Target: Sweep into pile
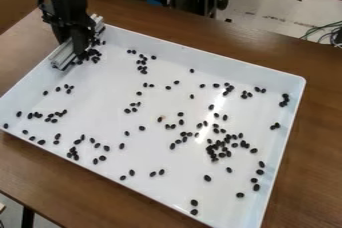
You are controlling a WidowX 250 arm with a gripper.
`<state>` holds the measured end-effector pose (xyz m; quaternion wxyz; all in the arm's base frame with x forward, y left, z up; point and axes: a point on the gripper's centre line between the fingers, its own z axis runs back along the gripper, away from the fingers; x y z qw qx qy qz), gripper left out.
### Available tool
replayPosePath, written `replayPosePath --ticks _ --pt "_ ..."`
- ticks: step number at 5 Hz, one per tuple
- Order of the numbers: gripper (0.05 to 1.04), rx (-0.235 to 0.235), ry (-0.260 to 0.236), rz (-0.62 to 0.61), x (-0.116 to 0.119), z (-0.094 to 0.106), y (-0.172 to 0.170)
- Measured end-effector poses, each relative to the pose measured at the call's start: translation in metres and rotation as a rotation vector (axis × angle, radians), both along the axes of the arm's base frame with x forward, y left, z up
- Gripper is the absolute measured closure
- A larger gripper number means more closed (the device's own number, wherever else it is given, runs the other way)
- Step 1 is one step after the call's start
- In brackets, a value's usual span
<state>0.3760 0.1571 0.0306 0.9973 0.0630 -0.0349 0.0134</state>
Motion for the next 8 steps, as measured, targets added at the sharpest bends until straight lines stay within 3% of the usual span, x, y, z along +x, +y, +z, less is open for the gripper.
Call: replayPosePath --ticks 1,3,4,5,6,7,8 --pt "0.729 -0.015 0.031 0.013 0.001 -0.013 0.000" --pt "0.729 -0.016 0.024 0.015 0.003 -0.015 -0.001" --pt "0.729 -0.041 0.033 -0.011 0.005 -0.018 -0.021" --pt "0.729 -0.114 0.130 0.001 -0.004 -0.019 -0.053" --pt "0.729 -0.175 0.207 -0.035 -0.006 -0.019 -0.109" --pt "0.729 -0.179 0.273 -0.036 -0.012 -0.024 -0.147" --pt "0.729 -0.180 0.287 -0.051 -0.017 -0.027 -0.187"
